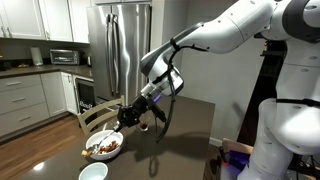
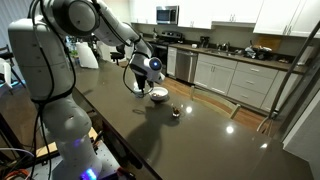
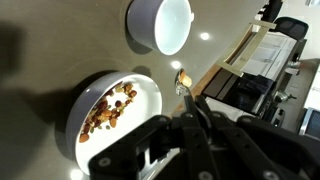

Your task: Use the spoon from the empty white bowl to scoop contents from the other white bowl and put them in the empty one

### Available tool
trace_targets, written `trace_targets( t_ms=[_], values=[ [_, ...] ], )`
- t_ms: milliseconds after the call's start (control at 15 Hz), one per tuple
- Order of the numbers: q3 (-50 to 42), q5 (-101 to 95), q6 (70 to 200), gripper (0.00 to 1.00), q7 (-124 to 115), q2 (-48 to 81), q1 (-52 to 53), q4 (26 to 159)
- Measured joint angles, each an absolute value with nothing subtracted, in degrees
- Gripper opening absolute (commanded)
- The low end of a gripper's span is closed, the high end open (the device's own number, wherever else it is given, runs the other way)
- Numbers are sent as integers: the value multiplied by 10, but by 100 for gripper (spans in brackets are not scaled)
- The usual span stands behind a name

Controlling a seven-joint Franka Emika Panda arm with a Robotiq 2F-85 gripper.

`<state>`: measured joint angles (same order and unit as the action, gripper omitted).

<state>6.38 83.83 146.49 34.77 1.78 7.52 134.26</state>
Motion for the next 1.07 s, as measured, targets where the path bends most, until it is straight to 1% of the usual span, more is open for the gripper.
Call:
trace_targets(
  t_ms=[1067],
  values=[
    [72, 839, 1451, 2, 348, -12, 77, 1376]
  ],
)
